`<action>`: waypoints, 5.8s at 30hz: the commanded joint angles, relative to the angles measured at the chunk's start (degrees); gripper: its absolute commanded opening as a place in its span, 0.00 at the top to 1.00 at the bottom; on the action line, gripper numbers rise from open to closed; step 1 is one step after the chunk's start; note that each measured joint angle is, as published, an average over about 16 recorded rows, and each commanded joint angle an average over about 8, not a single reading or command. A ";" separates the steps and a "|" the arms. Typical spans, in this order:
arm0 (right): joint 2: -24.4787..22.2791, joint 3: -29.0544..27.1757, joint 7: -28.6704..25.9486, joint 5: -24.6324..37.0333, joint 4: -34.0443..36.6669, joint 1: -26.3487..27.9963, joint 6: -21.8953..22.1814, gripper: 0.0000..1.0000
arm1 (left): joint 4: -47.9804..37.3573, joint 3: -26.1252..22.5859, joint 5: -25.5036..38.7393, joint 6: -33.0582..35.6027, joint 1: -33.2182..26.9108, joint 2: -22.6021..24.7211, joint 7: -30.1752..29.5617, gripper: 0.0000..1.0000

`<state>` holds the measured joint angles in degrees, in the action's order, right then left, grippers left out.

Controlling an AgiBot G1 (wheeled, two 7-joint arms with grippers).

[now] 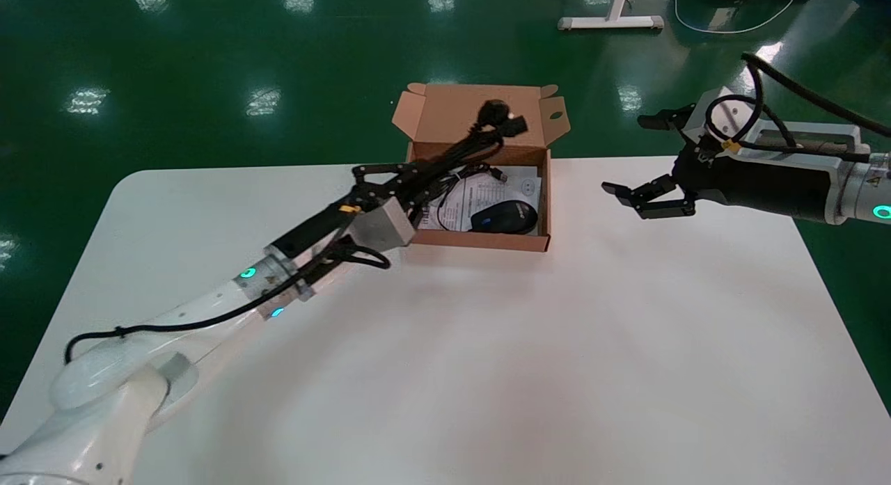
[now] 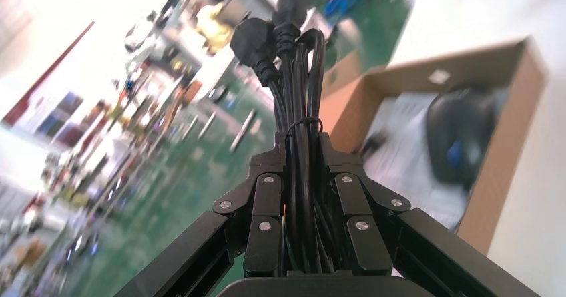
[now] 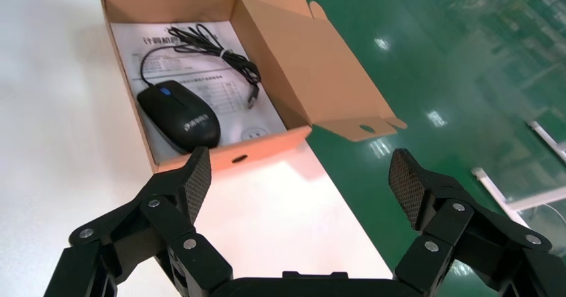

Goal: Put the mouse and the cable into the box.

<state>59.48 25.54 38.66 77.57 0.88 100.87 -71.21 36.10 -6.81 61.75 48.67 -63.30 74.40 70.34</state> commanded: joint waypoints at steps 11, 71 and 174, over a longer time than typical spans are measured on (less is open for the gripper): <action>-0.62 0.04 -0.67 0.06 0.01 0.15 -0.55 0.00 | -16.96 -10.28 0.09 -2.39 -11.59 4.38 9.85 1.00; -6.71 -9.83 -19.34 -21.91 -24.28 -15.31 0.66 0.00 | 5.05 -13.56 -17.00 21.34 -7.95 -15.42 -39.24 0.00; -24.43 -9.52 -49.33 -35.68 -74.36 -39.26 -14.43 0.00 | 37.44 -9.22 -19.91 37.01 1.74 -39.38 -81.07 0.00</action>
<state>35.05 16.02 -10.68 41.89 -73.48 61.60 -85.63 73.54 -16.03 41.84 85.68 -61.56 35.01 -10.73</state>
